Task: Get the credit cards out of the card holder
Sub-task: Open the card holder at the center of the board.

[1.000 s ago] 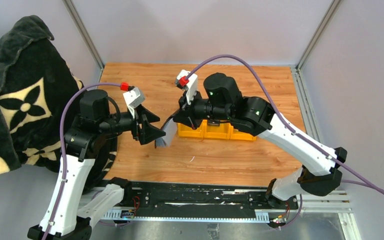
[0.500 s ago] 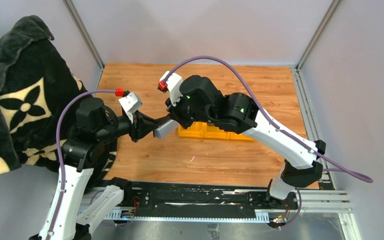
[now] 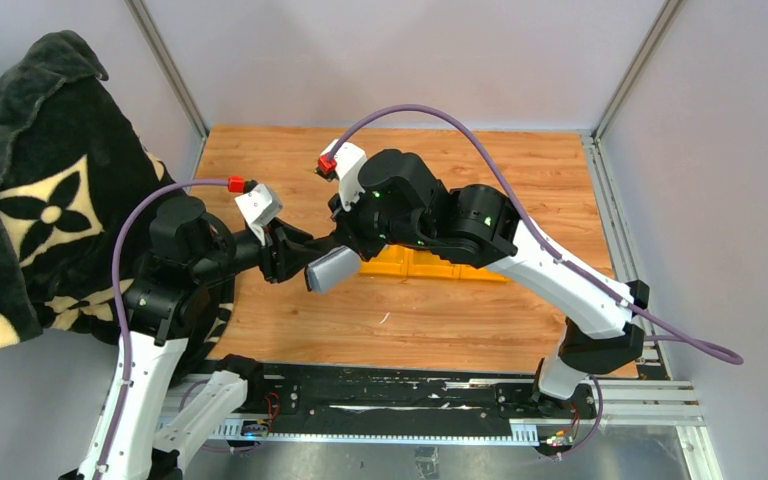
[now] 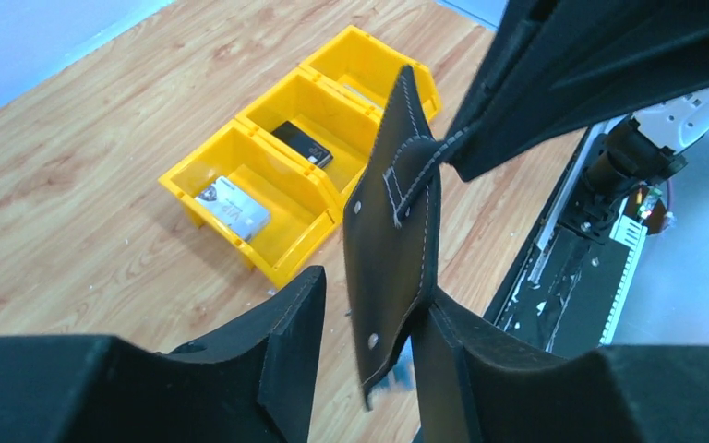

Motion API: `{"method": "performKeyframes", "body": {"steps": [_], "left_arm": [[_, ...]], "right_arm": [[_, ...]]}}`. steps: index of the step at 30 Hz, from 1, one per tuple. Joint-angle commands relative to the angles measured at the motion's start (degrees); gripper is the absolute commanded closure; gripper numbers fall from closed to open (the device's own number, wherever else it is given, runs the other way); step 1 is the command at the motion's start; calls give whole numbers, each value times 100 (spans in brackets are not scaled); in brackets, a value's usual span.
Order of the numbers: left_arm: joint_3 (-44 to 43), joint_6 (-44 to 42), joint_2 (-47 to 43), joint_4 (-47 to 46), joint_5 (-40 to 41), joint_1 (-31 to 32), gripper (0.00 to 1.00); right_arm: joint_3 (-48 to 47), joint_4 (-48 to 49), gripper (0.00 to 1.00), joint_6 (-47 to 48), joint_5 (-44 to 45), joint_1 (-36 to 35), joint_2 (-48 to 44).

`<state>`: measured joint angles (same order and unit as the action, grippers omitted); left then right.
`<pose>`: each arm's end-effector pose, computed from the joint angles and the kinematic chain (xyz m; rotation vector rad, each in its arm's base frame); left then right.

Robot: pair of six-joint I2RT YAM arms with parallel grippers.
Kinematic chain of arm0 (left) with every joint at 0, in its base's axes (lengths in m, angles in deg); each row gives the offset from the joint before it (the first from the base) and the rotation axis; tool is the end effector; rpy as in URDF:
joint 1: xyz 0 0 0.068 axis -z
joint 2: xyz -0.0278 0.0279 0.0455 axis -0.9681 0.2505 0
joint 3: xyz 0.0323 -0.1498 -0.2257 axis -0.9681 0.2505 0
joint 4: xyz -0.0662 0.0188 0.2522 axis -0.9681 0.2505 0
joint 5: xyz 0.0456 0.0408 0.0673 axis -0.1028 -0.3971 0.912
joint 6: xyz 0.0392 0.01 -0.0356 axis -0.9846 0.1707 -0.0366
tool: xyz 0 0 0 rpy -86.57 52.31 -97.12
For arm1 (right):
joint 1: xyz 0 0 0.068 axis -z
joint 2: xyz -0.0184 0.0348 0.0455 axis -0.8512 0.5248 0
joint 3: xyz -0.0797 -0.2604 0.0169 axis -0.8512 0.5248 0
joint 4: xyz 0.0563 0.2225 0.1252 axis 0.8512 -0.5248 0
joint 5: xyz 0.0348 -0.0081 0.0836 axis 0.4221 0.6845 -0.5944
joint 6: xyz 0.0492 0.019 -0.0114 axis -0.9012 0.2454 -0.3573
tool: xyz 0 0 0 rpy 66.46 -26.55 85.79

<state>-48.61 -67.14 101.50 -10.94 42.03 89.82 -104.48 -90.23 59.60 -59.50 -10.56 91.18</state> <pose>0.1138 -0.0541 0.4131 0.8156 1.6847 -0.8065 0.1201 0.3042 0.5053 -0.9979 1.8121 0.7914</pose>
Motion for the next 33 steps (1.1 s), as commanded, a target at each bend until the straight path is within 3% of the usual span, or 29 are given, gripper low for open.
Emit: {"method": "performKeyframes", "body": {"steps": [1,5,11,16,19,23,29,33], "left_arm": [[58,143,51,-372,67,-18,57],[64,159,68,-425,-27,-9,67],[169,318,78,-401,-1081,-9,82],[104,299,129,-229,-1562,-9,100],[-11,387,132,-229,-1728,-9,100],[-308,493,145,-222,-1683,-9,100],[-847,1005,391,-221,-1027,-9,100],[-1262,1305,567,-222,-907,-9,100]], "right_arm": [[-213,201,100,-273,-315,-112,-8],[-178,257,100,-329,-658,-123,-42],[-107,387,100,-283,-1089,-123,-82],[344,755,100,-176,-1193,-78,-386],[629,981,98,-177,-1399,42,-603],[1253,1416,65,-150,-1484,266,-1049],[2598,2670,26,-18,-1806,530,-2017],[3237,3038,22,156,-1749,709,-2598]]}}
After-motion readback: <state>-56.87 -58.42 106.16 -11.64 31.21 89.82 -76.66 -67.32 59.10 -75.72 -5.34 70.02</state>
